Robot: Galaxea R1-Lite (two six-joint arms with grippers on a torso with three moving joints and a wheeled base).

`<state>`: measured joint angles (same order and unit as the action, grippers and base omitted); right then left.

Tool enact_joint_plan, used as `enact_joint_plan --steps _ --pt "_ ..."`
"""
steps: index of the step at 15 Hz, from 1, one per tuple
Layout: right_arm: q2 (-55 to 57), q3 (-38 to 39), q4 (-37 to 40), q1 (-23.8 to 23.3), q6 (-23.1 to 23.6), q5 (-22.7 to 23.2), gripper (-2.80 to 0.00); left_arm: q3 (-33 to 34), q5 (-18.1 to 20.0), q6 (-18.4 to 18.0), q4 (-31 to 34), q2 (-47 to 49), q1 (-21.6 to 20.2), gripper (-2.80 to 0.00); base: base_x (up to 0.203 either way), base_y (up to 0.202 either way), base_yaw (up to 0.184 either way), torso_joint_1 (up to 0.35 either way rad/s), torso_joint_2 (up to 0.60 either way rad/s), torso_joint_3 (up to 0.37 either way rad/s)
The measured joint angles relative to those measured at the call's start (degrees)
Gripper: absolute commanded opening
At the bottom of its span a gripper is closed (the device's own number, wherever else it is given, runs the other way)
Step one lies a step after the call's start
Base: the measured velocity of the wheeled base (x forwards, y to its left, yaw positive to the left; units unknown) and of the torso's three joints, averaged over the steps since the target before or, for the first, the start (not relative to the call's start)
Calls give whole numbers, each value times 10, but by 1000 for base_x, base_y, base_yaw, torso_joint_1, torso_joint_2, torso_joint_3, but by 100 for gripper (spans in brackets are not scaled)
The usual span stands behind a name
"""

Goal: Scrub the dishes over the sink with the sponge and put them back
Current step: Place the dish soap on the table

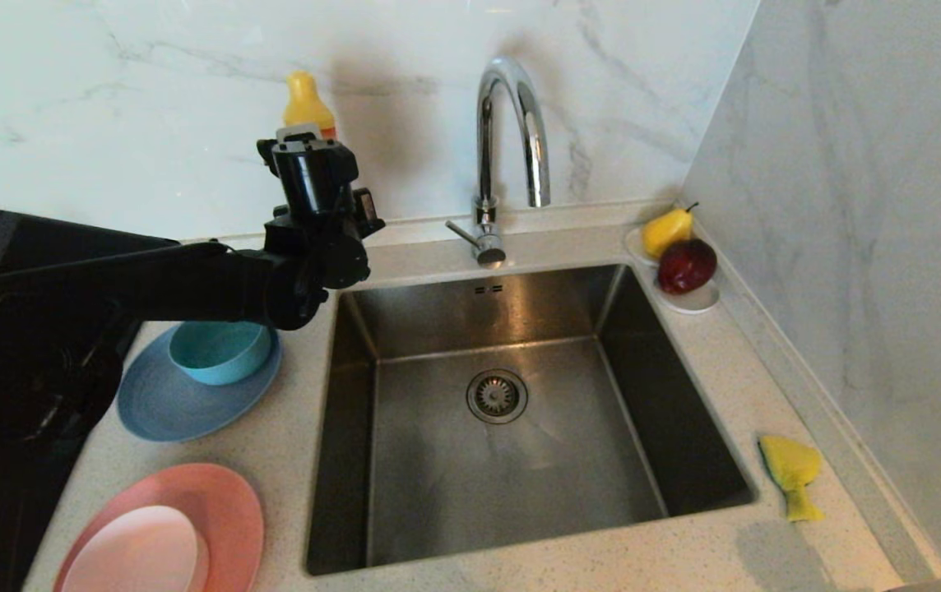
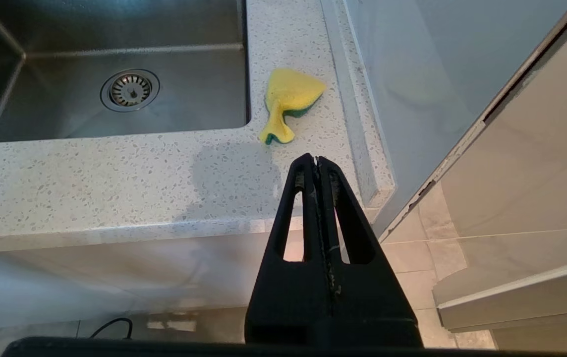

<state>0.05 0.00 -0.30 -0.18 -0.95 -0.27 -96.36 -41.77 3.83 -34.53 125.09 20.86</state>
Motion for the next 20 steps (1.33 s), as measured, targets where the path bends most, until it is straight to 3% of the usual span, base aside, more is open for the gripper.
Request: enact_joint_plan --steps 6,11,20 --pt "0 0 0 0 0 0 -280 -119 -45 3 1 90 8 -280 0 0 0 0 0 0" --pt "0 0 0 0 0 0 -280 -138 -53 2 -27 152 8 -280 0 0 0 0 0 0" --pt "0 0 0 0 0 0 -280 -140 -52 -7 -100 169 -17 -280 0 0 0 0 0 0"
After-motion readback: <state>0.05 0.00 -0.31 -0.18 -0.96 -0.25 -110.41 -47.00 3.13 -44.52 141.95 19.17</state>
